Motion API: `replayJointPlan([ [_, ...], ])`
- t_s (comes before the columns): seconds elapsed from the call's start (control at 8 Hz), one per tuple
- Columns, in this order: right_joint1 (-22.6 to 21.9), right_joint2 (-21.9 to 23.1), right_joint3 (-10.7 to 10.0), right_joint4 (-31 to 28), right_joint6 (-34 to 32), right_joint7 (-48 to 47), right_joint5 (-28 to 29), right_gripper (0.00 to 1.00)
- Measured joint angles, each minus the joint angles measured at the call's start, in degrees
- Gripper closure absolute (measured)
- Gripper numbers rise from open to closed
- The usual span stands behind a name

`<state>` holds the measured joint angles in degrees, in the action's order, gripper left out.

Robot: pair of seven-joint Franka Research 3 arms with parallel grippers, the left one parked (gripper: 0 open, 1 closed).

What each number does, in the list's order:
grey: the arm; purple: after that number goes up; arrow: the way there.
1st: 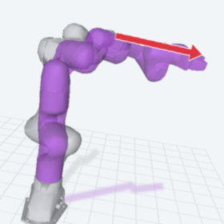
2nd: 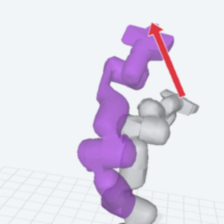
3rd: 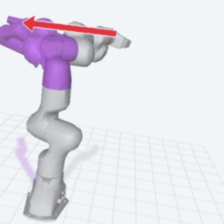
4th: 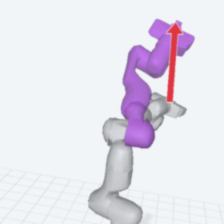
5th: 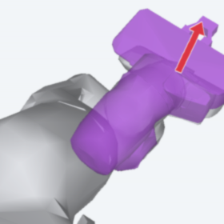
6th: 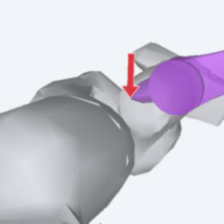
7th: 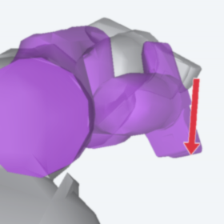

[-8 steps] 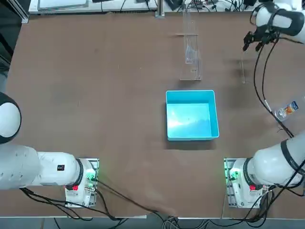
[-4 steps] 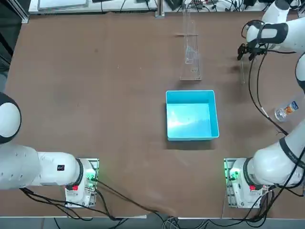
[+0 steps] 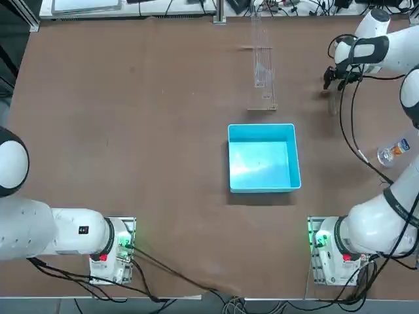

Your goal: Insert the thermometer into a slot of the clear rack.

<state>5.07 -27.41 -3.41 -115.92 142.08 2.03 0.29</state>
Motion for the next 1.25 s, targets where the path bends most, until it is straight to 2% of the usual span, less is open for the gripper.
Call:
replayJointPlan([
  [0.5, 0.21, -1.68, -0.03, 0.13, 0.09, -0.12, 0.00, 0.22],
  [0.75, 0.28, -1.68, -0.03, 0.20, 0.09, -0.15, 0.01, 0.37],
  [0.88, 0.34, -1.68, -0.03, 0.22, 0.09, -0.15, 0.01, 0.48],
  [1.12, 0.57, -1.82, -0.04, 0.23, 0.09, -0.15, 0.01, 0.62],
  [1.25, 0.61, -1.86, -0.03, 0.36, 0.09, -0.10, 0.01, 0.65],
])
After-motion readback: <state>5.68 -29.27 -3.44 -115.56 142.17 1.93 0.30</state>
